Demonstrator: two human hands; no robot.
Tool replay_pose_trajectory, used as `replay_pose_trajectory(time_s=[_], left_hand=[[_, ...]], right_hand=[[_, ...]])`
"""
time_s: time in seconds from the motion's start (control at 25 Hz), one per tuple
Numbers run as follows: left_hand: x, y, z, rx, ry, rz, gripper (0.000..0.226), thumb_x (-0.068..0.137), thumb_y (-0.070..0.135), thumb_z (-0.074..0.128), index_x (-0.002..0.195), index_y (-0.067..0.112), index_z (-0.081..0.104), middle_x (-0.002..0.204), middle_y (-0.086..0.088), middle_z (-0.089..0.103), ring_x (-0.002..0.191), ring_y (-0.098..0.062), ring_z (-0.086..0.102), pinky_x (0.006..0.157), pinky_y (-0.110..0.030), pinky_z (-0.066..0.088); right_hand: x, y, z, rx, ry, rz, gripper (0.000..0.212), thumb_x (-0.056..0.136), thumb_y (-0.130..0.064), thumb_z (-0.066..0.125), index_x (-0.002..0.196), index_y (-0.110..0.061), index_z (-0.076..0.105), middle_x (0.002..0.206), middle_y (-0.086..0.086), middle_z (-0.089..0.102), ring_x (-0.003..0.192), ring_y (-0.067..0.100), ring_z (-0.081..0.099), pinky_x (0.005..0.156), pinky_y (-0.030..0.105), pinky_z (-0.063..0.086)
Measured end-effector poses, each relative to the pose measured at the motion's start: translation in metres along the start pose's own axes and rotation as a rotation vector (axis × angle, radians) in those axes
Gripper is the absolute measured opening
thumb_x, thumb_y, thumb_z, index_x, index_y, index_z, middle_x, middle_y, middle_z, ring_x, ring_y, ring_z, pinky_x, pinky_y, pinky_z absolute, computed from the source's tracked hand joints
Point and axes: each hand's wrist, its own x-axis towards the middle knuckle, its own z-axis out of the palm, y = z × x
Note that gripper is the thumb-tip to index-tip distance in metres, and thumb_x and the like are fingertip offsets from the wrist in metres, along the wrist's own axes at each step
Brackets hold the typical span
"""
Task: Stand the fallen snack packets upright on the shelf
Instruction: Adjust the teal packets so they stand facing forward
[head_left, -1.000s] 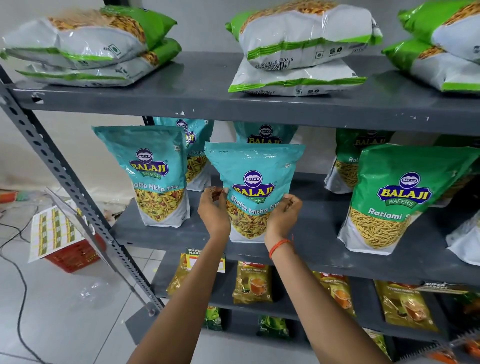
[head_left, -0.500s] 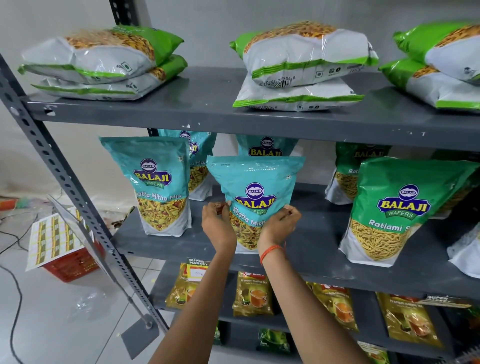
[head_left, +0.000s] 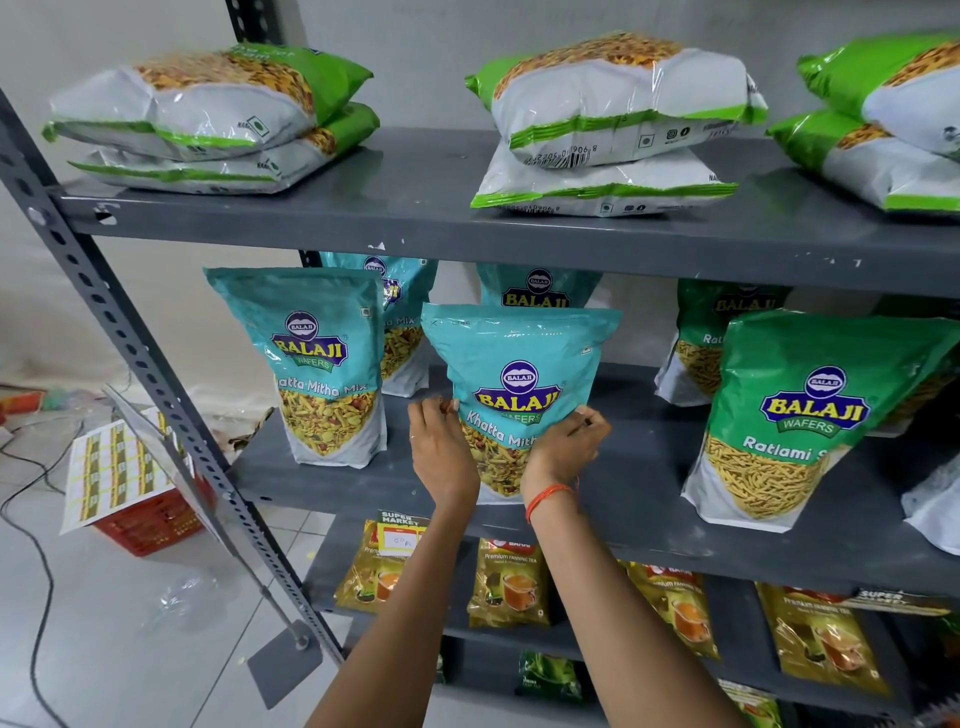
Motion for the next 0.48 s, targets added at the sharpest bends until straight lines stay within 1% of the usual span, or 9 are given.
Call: replay_pose_trajectory(time_s=[0.08,0.16,0.24,0.32,0.36,0.4,0.44,0.48], left_hand=[[0.003,0.000,0.000,-0.138,0.027,-0.041,0.014,0.094,0.010,0.046,0.098,-0.001,0.054,0.102,-0.020,0.054,0.086,-0.032,0.053,0.062,-0.021,0.027],[0.007,-0.001,0.000,-0.235,0.025,-0.078,0.016,0.094,0.011,0.047,0.097,-0.002,0.055,0.099,-0.022,0.054,0.085,-0.029,0.051,0.062,-0.016,0.025],[0.010,-0.003,0.000,-0.296,-0.022,-0.125,0.019,0.095,0.016,0.048,0.100,-0.002,0.054,0.102,-0.021,0.055,0.086,-0.025,0.051,0.066,-0.015,0.029],[0.011,-0.004,-0.002,-0.348,-0.080,-0.193,0.022,0.095,0.022,0.048,0.102,0.002,0.053,0.104,-0.019,0.057,0.088,-0.021,0.052,0.072,-0.022,0.036],[0.011,-0.005,-0.004,-0.372,-0.098,-0.217,0.021,0.095,0.024,0.048,0.102,0.004,0.051,0.104,-0.018,0.058,0.088,-0.020,0.053,0.074,-0.026,0.040],[0.010,-0.004,-0.007,-0.398,-0.108,-0.228,0.019,0.095,0.024,0.048,0.101,0.006,0.050,0.103,-0.017,0.059,0.088,-0.020,0.053,0.075,-0.027,0.042],[0.009,-0.003,-0.011,-0.428,-0.114,-0.230,0.015,0.094,0.024,0.048,0.100,0.010,0.048,0.101,-0.014,0.059,0.087,-0.020,0.054,0.073,-0.022,0.044],[0.008,0.000,-0.015,-0.450,-0.122,-0.218,0.013,0.094,0.024,0.049,0.100,0.013,0.047,0.100,-0.011,0.058,0.087,-0.019,0.054,0.069,-0.013,0.042]], right_hand=[[0.001,0.000,-0.001,0.011,0.009,-0.012,0.009,0.099,-0.019,0.037,0.095,-0.014,0.044,0.109,0.021,0.062,0.092,0.031,0.066,0.075,0.045,0.059],[0.002,0.002,-0.003,0.023,0.005,-0.039,0.008,0.099,-0.018,0.037,0.095,-0.014,0.044,0.108,0.021,0.062,0.091,0.030,0.066,0.073,0.042,0.059],[0.004,0.004,-0.006,0.031,-0.012,-0.066,0.009,0.099,-0.017,0.037,0.096,-0.012,0.044,0.108,0.022,0.062,0.089,0.029,0.066,0.068,0.036,0.057],[0.004,0.005,-0.008,0.050,-0.061,-0.053,0.015,0.099,-0.018,0.037,0.105,-0.007,0.046,0.114,0.021,0.060,0.091,0.025,0.065,0.063,0.024,0.054],[0.002,0.003,-0.010,0.063,-0.088,-0.052,0.021,0.100,-0.018,0.037,0.115,-0.005,0.045,0.123,0.020,0.056,0.098,0.024,0.064,0.065,0.017,0.052],[-0.001,0.000,-0.012,0.065,-0.104,-0.082,0.028,0.100,-0.018,0.036,0.124,-0.005,0.041,0.133,0.019,0.049,0.108,0.023,0.060,0.069,0.013,0.049],[-0.006,-0.003,-0.015,0.060,-0.109,-0.154,0.034,0.100,-0.018,0.035,0.132,-0.005,0.036,0.144,0.018,0.040,0.119,0.020,0.053,0.074,0.009,0.047],[-0.011,-0.008,-0.017,0.059,-0.106,-0.265,0.039,0.100,-0.018,0.035,0.137,-0.004,0.032,0.150,0.017,0.031,0.127,0.017,0.044,0.082,0.008,0.046]])
